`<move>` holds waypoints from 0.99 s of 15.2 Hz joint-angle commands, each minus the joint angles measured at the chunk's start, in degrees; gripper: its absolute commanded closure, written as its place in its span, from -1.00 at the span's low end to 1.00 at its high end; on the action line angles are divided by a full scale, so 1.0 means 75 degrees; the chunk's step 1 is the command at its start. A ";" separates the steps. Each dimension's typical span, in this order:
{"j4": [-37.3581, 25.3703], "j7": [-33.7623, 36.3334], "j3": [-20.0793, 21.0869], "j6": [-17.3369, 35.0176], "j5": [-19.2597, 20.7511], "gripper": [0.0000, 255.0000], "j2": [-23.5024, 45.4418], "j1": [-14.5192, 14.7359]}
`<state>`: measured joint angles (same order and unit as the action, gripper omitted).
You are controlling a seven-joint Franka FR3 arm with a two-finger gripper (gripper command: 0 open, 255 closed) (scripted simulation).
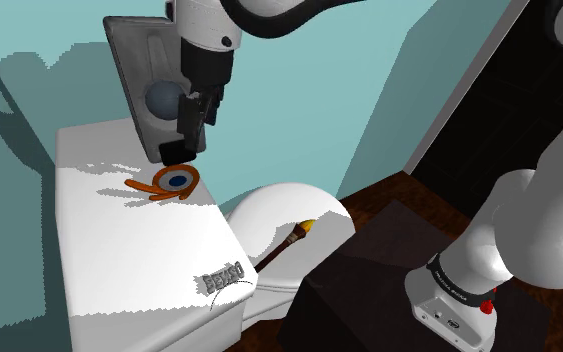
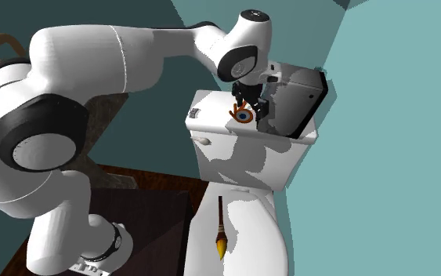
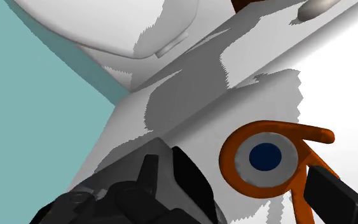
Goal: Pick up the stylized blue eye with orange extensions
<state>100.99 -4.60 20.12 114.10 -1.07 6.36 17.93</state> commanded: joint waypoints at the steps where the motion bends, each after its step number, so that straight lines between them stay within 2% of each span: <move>1: -0.0441 0.0037 0.0128 0.0053 0.0173 -1.00 0.0445 0.0183; 10: -0.2769 0.0112 0.0480 -0.0164 0.1029 -1.00 0.2408 0.1192; 15: -0.2312 0.0118 0.0456 0.0329 0.1052 -1.00 0.2450 0.1164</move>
<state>83.10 -3.59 23.60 115.85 6.78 24.58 26.77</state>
